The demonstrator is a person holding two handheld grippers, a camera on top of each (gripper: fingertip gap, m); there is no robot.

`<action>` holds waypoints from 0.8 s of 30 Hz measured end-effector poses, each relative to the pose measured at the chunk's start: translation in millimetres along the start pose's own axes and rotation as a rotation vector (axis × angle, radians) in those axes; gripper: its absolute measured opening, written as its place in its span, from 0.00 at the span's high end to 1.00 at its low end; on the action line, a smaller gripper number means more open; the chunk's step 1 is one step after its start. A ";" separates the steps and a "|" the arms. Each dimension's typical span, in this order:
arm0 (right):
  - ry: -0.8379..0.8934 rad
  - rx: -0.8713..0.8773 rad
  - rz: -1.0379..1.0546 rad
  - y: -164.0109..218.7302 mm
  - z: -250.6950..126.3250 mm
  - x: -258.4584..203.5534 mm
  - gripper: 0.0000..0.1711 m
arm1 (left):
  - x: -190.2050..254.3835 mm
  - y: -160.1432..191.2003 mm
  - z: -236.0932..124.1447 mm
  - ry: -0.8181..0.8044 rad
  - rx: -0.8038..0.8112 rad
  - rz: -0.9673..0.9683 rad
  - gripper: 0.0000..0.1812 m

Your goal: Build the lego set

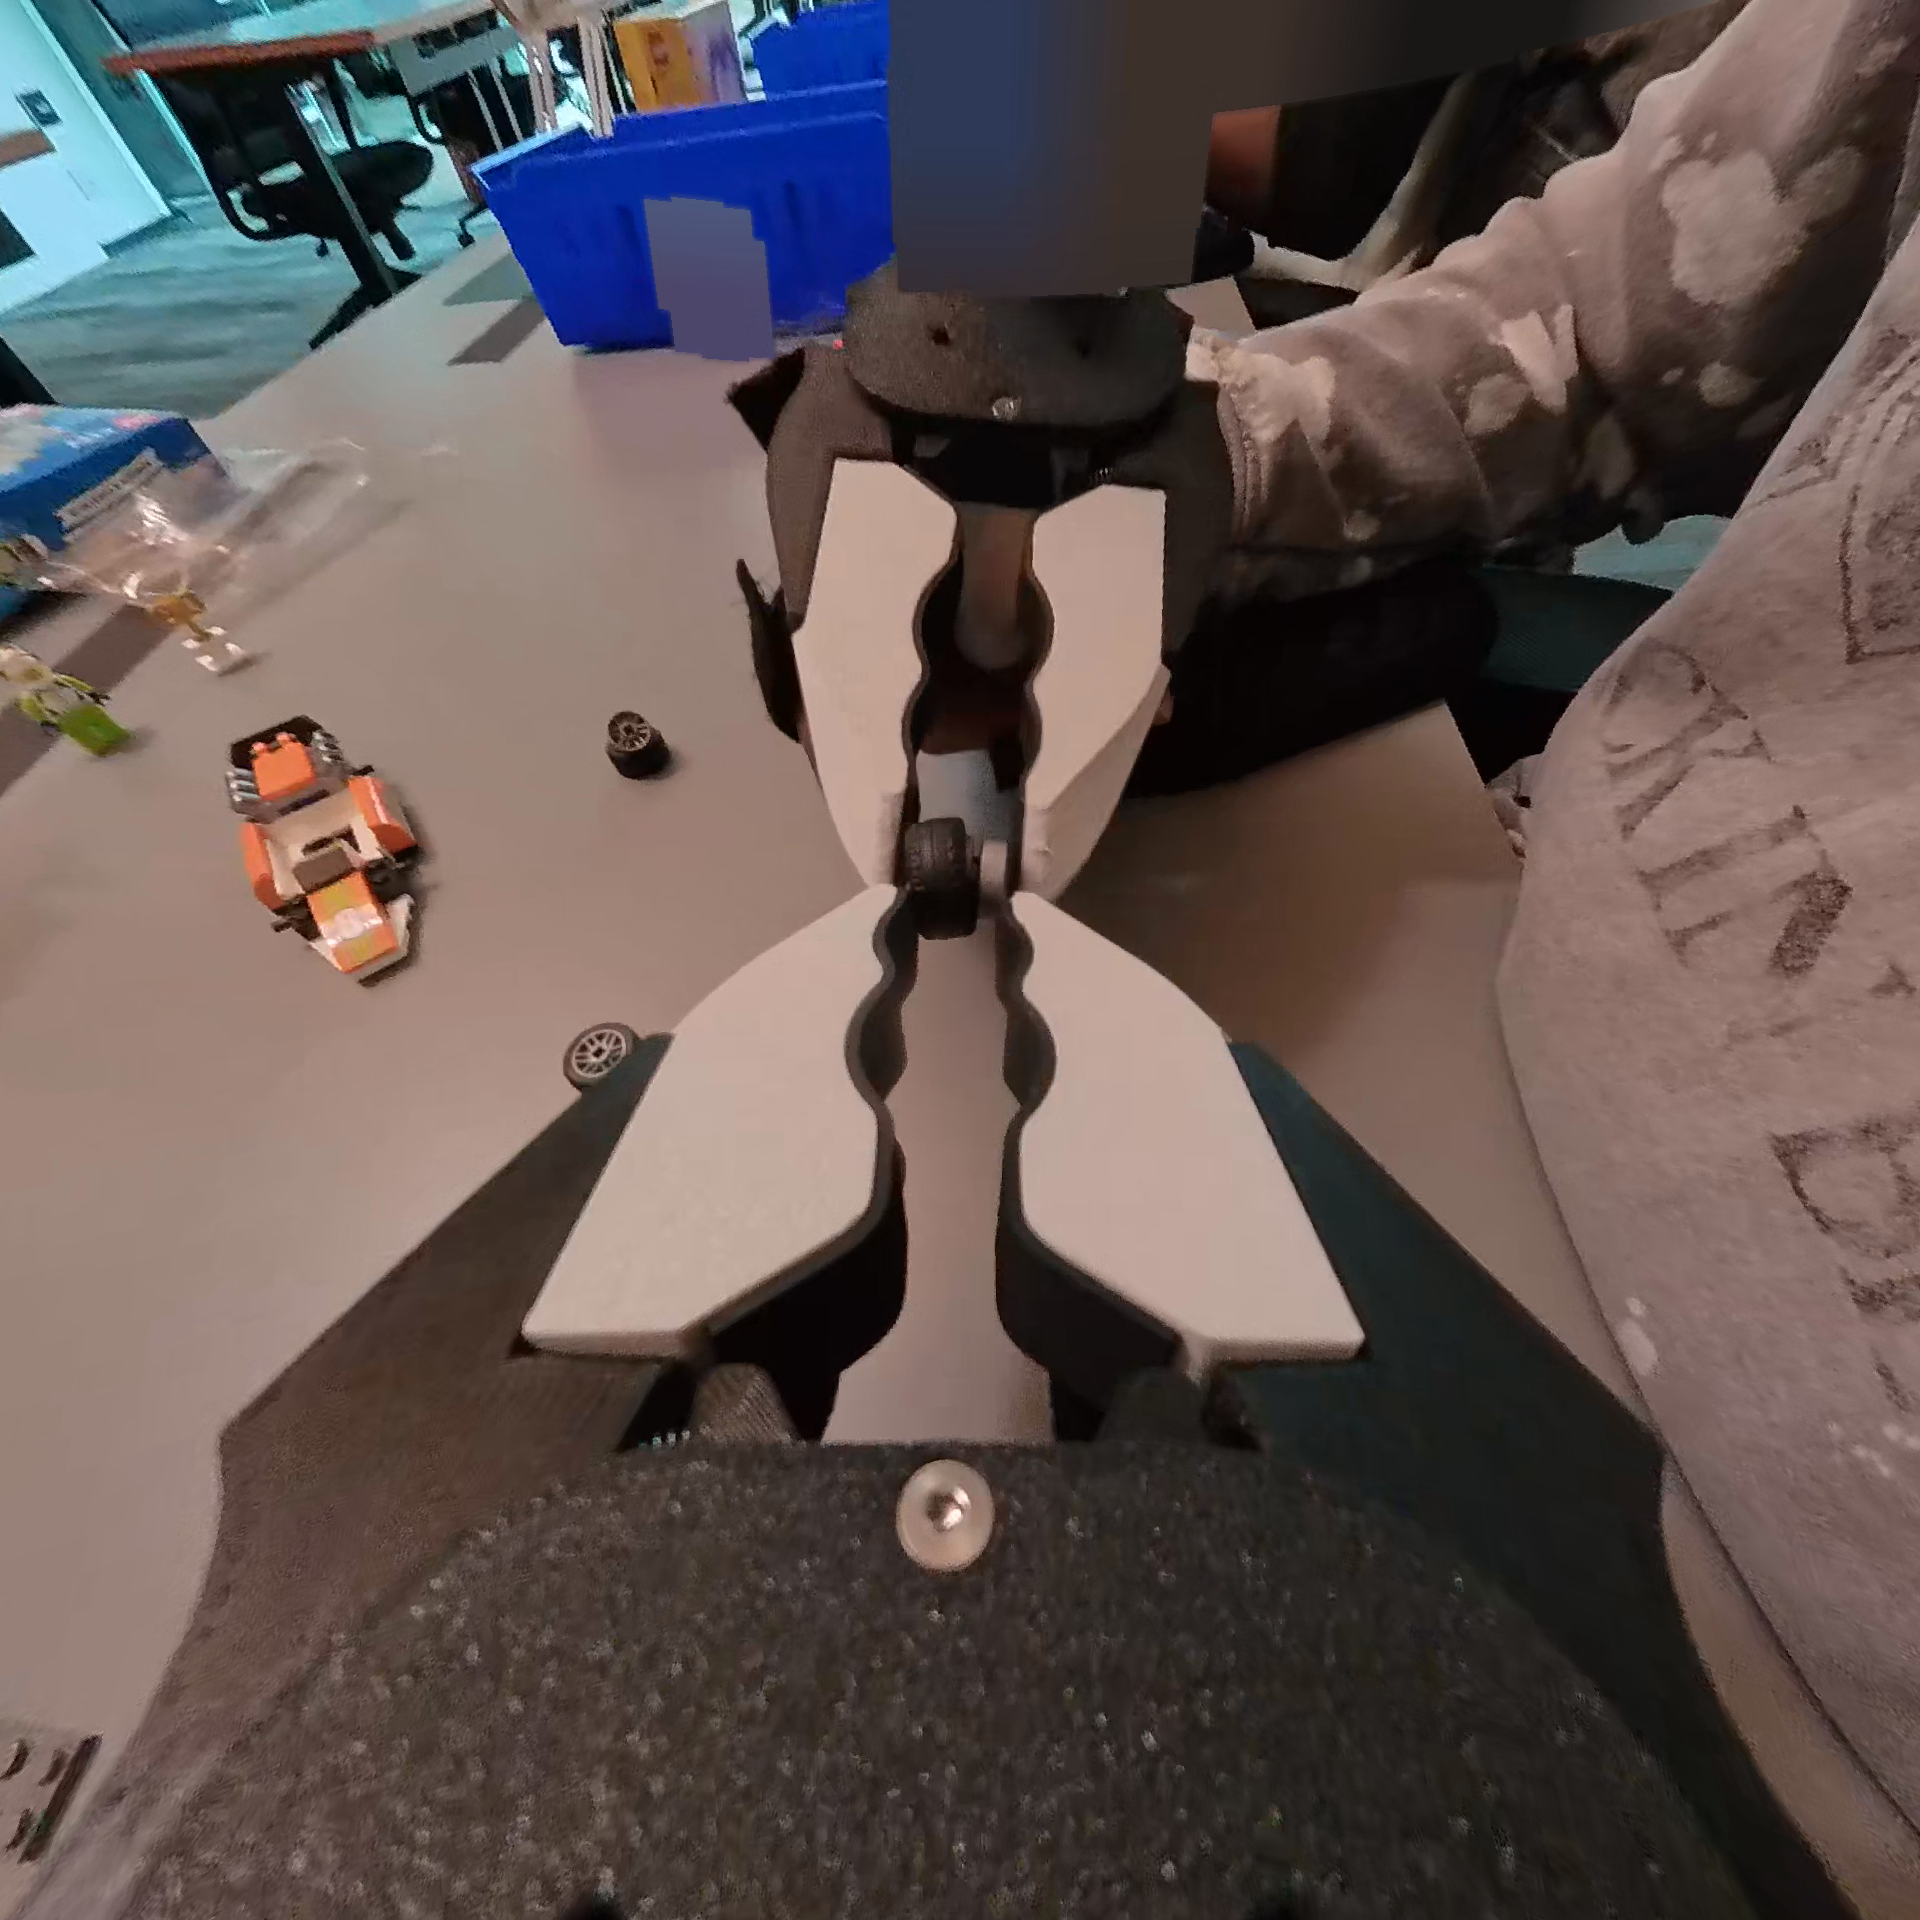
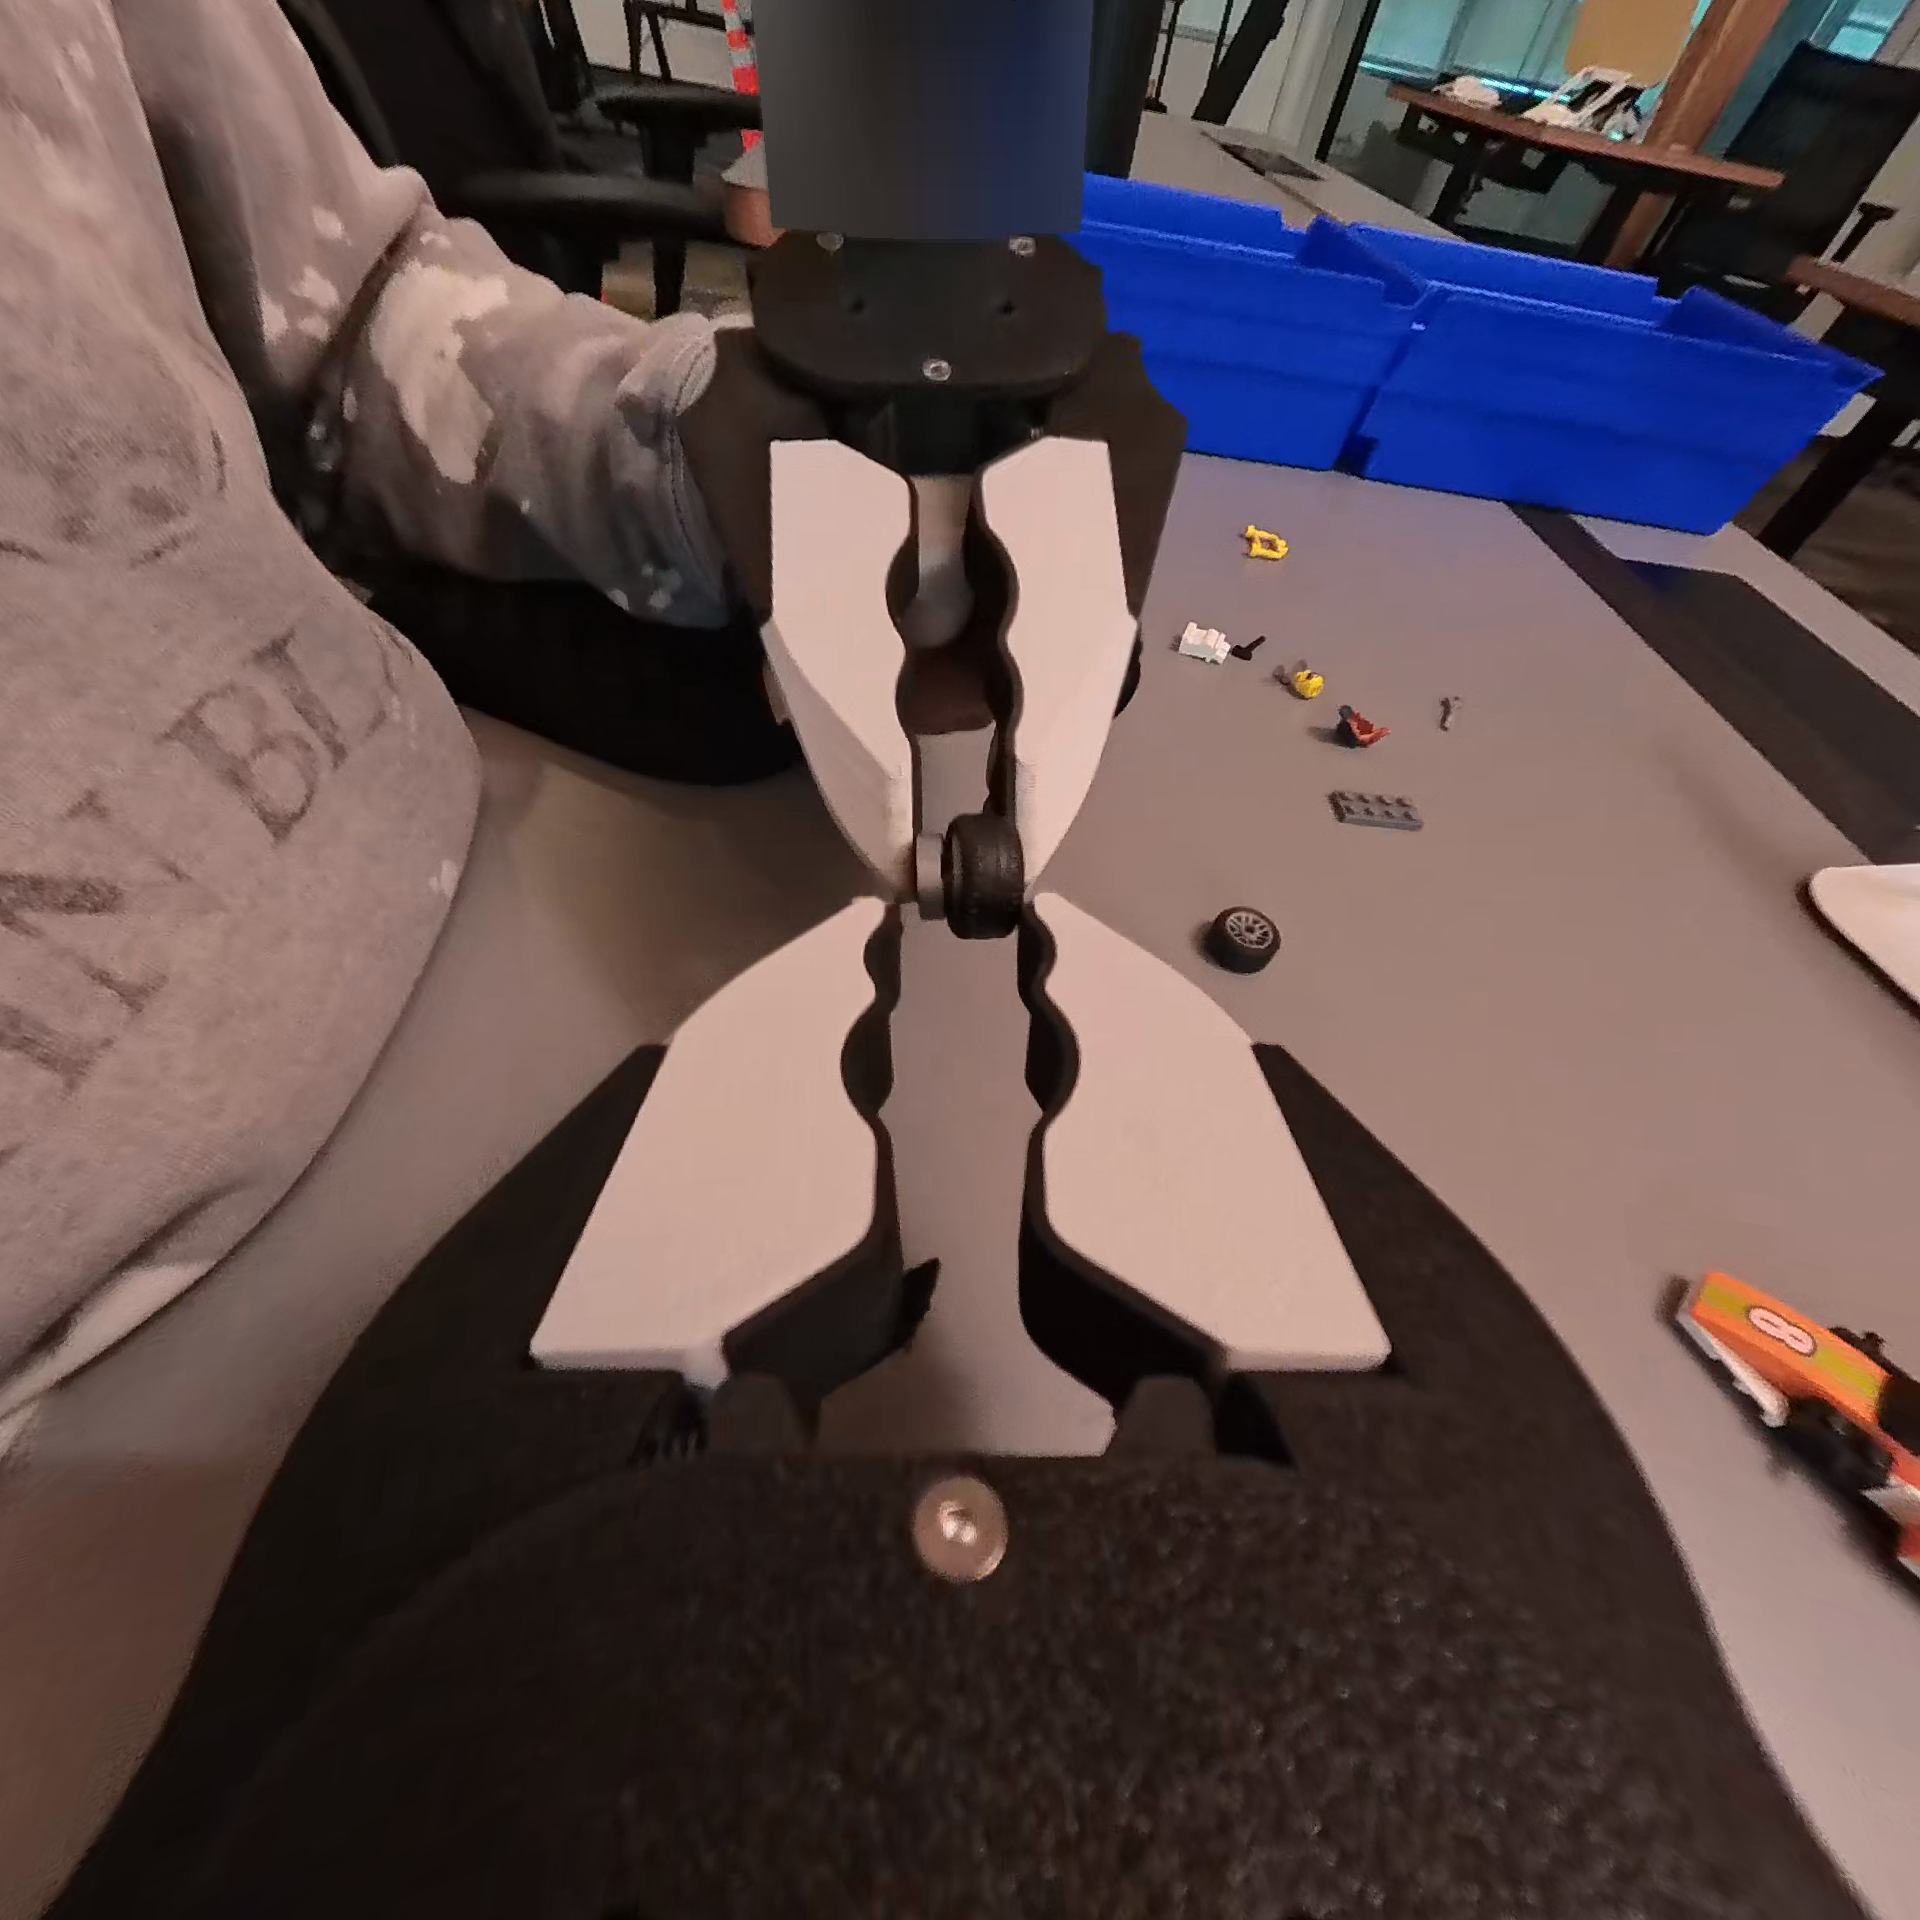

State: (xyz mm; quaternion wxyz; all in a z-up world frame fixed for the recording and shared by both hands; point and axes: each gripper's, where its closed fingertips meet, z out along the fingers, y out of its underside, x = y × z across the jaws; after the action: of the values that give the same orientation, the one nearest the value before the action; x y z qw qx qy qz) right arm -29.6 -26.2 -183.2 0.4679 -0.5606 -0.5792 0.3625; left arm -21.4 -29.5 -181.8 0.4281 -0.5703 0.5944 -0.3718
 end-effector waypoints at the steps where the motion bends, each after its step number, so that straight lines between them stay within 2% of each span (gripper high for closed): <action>1: 0.008 -0.001 -0.004 -0.3 -0.6 1.1 0.89 | 0.4 2.9 0.2 0.004 -0.016 0.002 0.92; 14: 0.053 -0.095 -0.044 5.6 1.7 3.3 0.91 | -3.0 9.3 1.2 0.022 -0.036 -0.085 0.92; 24: 0.068 -0.085 -0.075 1.3 0.3 -2.3 0.92 | 2.7 7.5 0.6 0.098 -0.011 -0.177 0.92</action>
State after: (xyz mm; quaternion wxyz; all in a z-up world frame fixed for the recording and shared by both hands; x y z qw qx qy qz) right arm -29.7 -28.3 -184.8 0.4763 -0.5699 -0.5983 0.3006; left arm -23.5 -31.6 -189.3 0.3608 -0.6041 0.5638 -0.4325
